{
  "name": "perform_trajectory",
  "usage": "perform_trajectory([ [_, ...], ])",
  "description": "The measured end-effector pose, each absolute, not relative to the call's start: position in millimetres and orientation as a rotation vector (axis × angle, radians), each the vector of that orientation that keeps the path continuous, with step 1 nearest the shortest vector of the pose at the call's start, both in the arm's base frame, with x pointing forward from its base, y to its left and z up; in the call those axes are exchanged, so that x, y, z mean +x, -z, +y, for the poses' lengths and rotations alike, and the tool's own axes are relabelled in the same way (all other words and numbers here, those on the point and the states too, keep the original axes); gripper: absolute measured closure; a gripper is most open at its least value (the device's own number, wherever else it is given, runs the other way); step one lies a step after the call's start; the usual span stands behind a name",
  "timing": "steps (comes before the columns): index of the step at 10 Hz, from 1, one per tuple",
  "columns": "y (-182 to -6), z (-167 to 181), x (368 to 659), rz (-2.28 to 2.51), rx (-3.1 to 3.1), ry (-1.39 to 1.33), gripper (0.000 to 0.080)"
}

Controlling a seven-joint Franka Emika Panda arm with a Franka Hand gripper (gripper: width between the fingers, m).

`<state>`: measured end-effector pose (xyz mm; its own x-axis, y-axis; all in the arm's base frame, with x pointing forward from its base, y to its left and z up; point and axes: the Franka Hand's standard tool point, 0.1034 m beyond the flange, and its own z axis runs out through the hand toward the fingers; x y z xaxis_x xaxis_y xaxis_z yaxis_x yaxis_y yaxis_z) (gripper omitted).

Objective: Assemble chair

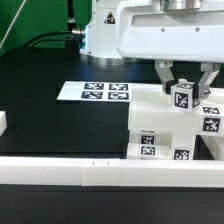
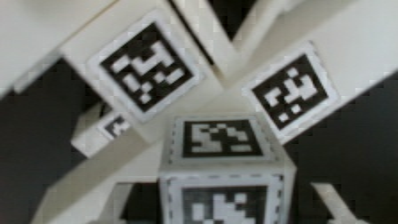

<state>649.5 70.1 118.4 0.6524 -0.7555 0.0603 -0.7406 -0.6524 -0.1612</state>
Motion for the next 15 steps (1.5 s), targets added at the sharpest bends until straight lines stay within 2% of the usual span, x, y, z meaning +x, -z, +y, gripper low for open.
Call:
perform_trajectory([
  [5,-117.8,81.1,647.2,1.864,-2.296,0.088,0.0514],
  [6,-117.3,82.6,647.0,1.911,-2.248,0.074,0.0459],
  [7,-116.7,83.1,646.7,1.91,-2.249,0.073,0.0323],
  [8,-116.6,83.1,646.5,1.861,-2.292,0.077,0.0323],
  [9,-117.4,84.1,646.4,1.822,-2.328,0.071,0.0189],
  [10,-116.7,84.1,646.2,1.79,-2.355,0.074,0.0162],
  [15,-111.3,86.9,641.1,1.208,-2.761,0.093,0.0151],
])
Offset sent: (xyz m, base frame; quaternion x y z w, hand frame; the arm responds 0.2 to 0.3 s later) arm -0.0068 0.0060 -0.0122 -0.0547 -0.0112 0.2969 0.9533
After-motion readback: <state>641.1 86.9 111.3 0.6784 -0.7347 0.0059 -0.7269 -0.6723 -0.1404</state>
